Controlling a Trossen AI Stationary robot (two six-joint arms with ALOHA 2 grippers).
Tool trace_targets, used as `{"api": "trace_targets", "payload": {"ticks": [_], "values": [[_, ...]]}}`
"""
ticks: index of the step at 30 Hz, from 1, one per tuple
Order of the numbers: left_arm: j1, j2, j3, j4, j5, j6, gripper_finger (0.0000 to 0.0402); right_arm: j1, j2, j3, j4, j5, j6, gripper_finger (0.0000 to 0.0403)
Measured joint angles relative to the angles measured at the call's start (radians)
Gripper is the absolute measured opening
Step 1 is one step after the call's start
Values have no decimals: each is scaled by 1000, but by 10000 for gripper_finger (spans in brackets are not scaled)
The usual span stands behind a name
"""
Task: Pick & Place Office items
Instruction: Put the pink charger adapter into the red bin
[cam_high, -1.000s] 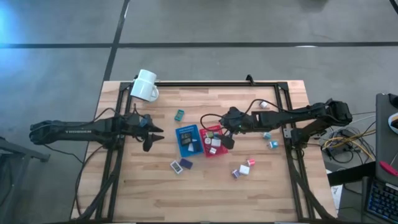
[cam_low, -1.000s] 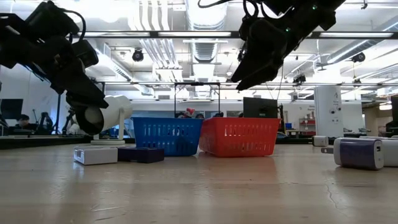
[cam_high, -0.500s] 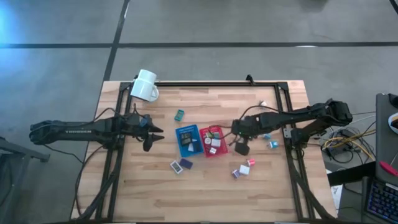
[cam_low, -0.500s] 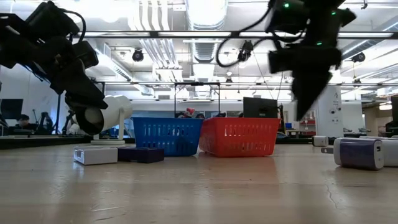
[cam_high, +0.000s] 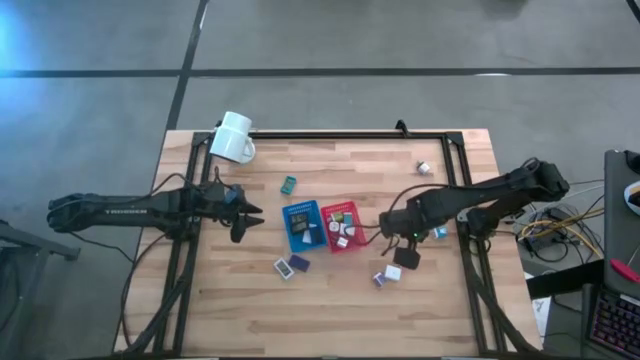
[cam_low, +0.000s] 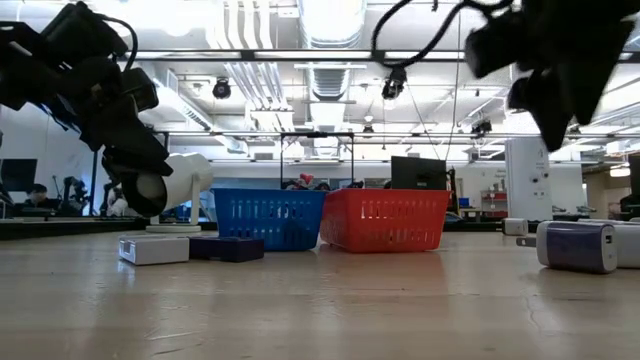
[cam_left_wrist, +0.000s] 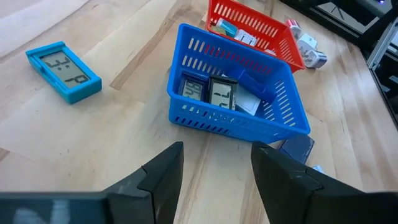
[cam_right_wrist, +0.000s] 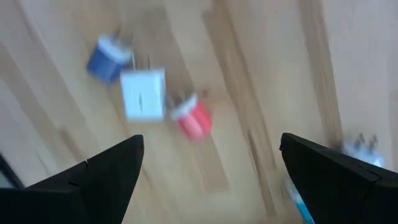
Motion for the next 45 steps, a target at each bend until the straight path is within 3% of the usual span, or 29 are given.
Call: {"api": "trace_targets", "payload": {"ticks": [3, 12, 17, 25, 41, 45], "values": [[0, 0, 0, 0, 0, -7, 193, 39, 0, 27, -55, -1, 2, 373], [0, 0, 0, 0, 0, -9, 193, 127, 22, -17, 1, -1, -6, 373], [0, 0, 0, 0, 0, -9, 193, 160, 69, -65, 92, -2, -31, 373], [0, 0, 0, 0, 0, -9, 193, 197, 167, -71, 88, -3, -52, 373], [0, 1, 0, -1, 0, -9, 193, 206, 325, -71, 191, 0, -123, 373], [0, 1, 0, -3, 0, -11, 193, 206, 333, -71, 194, 0, -126, 351]]}}
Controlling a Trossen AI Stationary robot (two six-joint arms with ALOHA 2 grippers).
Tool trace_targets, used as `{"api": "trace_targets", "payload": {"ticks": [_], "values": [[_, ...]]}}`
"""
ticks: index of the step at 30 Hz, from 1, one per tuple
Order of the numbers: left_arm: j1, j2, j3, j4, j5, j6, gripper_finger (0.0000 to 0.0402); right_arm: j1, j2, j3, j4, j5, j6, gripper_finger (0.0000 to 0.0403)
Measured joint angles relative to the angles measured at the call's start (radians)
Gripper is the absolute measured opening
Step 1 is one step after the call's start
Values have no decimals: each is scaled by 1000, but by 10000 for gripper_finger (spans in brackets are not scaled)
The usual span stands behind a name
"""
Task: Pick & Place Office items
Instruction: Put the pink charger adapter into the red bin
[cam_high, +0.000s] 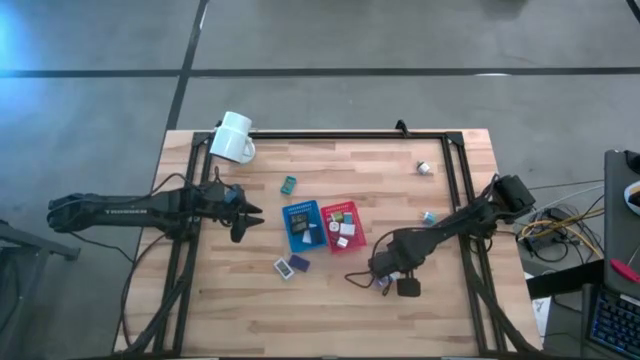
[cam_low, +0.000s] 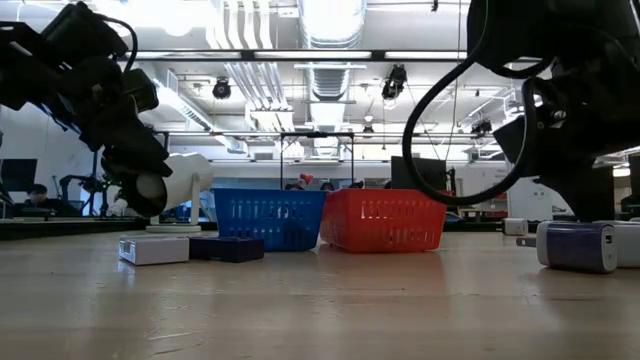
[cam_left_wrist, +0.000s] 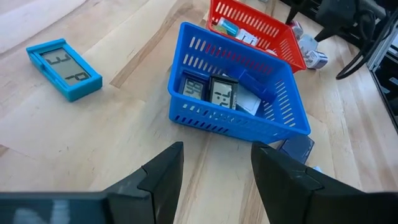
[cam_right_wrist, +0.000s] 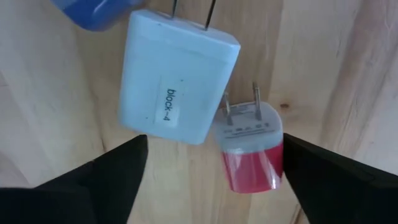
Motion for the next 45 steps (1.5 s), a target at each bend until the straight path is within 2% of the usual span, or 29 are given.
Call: {"api": "trace_targets", "payload": {"ticks": [4, 15, 31, 40, 45], "values": [[0, 0, 0, -2, 0, -1, 193, 0, 1, 0, 5, 0, 0, 300], [0, 0, 0, -4, 0, -17, 193, 0, 0, 0, 13, -23, 0, 117], [0, 0, 0, -4, 0, -20, 193, 0, 0, 0, 21, -18, 8, 116], [0, 0, 0, -5, 0, -20, 193, 0, -12, 0, 25, 56, 15, 116], [0, 0, 0, -5, 0, -20, 193, 0, -73, -1, 23, 134, 11, 116]]}}
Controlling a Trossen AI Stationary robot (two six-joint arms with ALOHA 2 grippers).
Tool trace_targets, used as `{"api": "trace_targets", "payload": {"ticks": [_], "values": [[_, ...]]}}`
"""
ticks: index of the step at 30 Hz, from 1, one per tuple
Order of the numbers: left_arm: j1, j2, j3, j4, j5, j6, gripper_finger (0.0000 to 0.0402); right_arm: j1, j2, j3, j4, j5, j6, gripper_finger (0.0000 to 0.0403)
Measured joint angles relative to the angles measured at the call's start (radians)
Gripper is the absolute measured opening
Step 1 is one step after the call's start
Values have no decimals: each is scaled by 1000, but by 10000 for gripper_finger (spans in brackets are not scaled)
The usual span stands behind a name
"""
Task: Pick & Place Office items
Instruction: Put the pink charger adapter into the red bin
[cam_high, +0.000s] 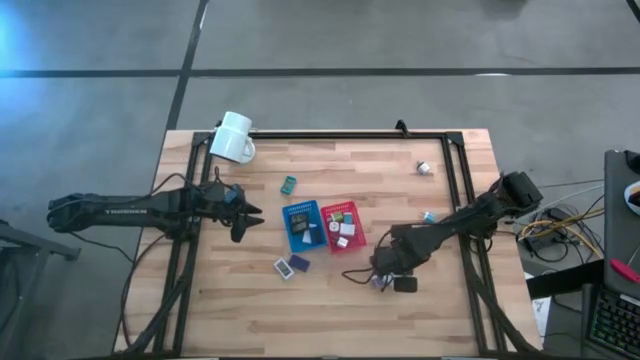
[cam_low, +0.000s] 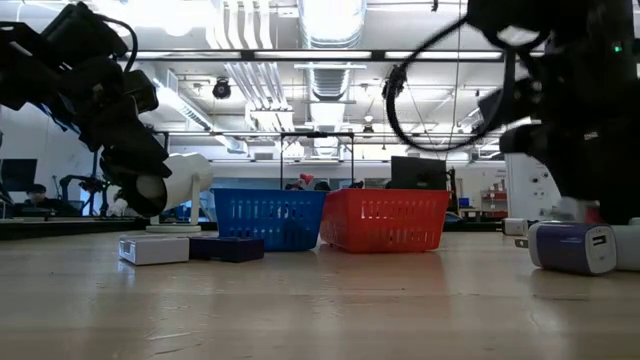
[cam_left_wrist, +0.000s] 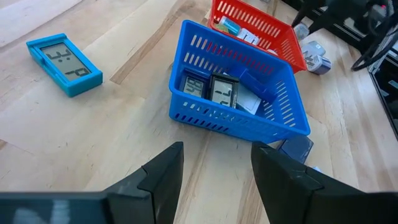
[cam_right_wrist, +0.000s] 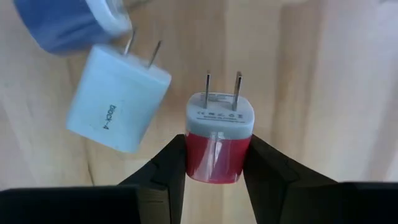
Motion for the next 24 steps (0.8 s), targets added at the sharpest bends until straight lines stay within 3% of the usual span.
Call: {"api": "trace_targets", "payload": {"ticks": [12, 24], "values": [[0, 0, 0, -12, 0, -1, 193, 0, -238, 0, 51, 177, -26, 116], [0, 0, 0, -14, 0, -3, 193, -1, -451, -102, 531, 458, -226, 116]]}}
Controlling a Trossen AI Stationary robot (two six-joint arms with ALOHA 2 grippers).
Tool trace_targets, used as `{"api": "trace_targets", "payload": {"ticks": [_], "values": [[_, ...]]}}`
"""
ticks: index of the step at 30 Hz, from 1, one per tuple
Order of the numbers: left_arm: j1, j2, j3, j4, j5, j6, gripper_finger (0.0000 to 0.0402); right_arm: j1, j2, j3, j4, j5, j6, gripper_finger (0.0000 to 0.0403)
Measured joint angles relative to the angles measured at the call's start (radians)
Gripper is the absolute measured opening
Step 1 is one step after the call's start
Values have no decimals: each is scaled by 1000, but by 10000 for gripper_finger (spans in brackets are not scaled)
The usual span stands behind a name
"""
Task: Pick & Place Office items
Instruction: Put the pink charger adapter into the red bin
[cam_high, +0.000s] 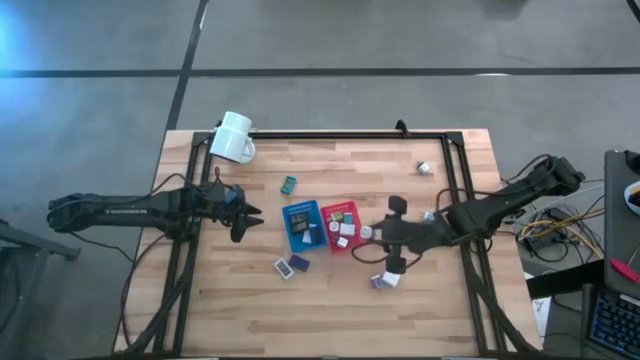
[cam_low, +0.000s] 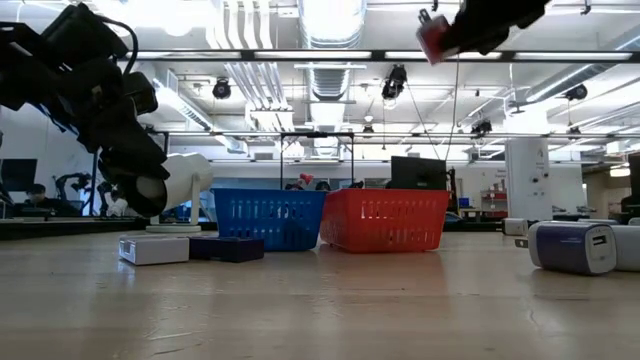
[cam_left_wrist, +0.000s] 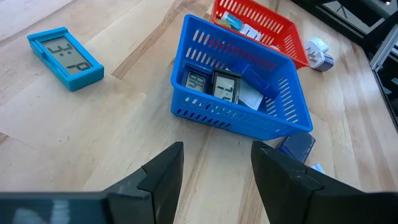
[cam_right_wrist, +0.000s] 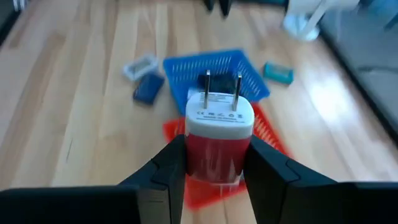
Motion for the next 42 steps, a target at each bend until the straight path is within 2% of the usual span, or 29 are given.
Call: {"api": "trace_targets", "payload": {"ticks": [7, 15, 18, 25, 33, 37, 42], "values": [[0, 0, 0, 1, 0, 0, 193, -15, -54, -169, 317, 74, -66, 116], [0, 0, 0, 51, -3, 6, 193, -119, -25, -388, 770, 88, -118, 116], [0, -1, 0, 79, -3, 17, 193, -167, -10, -428, 848, 72, -116, 116], [0, 0, 0, 95, -3, 27, 193, -241, 41, -412, 852, -12, -106, 116], [0, 1, 0, 98, -2, 27, 193, -282, 217, -315, 794, -114, -101, 116], [0, 1, 0, 93, 0, 27, 193, -306, 296, -247, 675, -183, -69, 116], [0, 1, 0, 91, 0, 27, 193, -332, 346, -135, 407, -255, -32, 116]]}}
